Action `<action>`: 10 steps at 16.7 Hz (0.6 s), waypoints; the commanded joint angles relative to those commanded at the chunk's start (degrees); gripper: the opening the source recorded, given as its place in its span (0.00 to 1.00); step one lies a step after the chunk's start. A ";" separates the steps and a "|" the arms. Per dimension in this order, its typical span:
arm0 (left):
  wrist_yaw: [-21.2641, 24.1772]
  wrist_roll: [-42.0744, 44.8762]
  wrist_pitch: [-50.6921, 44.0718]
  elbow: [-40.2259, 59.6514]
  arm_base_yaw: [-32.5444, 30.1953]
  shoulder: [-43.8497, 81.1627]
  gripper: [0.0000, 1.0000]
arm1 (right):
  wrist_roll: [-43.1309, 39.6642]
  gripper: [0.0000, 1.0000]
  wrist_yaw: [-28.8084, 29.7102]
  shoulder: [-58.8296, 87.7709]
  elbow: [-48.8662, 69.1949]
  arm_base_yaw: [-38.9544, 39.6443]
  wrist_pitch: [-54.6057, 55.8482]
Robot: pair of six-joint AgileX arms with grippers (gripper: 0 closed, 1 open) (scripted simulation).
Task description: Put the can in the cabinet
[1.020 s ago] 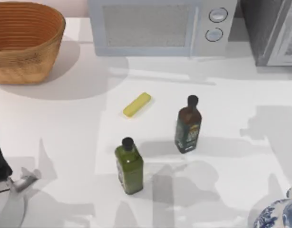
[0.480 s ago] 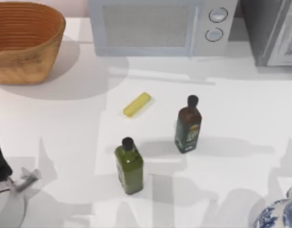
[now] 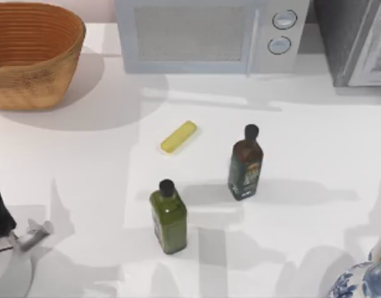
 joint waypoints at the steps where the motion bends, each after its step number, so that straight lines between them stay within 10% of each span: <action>1: 0.00 0.00 0.00 0.00 0.00 0.00 1.00 | 0.00 0.00 0.01 0.04 0.04 0.01 -0.02; 10: 0.00 0.00 0.00 0.00 0.00 0.00 1.00 | 0.37 0.00 3.60 23.81 27.22 3.39 -7.77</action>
